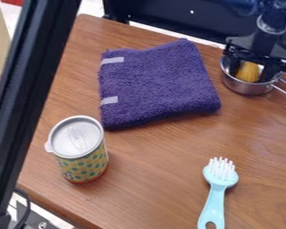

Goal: Take the corn out of the pot and put it above and to the right of the brush

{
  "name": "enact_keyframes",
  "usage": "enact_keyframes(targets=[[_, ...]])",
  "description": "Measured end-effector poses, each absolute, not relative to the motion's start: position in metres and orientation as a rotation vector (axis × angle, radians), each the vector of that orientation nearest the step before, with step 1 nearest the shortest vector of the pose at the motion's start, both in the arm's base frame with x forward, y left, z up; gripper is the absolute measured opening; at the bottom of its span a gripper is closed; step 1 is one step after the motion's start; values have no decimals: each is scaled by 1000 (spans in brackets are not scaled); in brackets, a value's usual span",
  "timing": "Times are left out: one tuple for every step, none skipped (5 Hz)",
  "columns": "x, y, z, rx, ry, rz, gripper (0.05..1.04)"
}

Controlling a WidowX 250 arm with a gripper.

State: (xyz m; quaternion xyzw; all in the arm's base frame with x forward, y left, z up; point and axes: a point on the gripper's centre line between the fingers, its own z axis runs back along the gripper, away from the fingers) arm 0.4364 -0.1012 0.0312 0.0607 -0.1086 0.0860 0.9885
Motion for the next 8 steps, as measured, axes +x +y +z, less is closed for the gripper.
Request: enact_keyframes(targets=[[440, -98, 33, 136, -247, 212, 630], [441, -96, 33, 145, -254, 225, 630], [440, -89, 33, 176, -283, 256, 630], [438, -84, 55, 141, -335, 308, 630], [432, -88, 86, 40, -356, 320, 630], [409, -95, 100, -1, -333, 267, 630], [373, -106, 106, -25, -295, 143, 630], [327, -118, 97, -24, -281, -15, 630]])
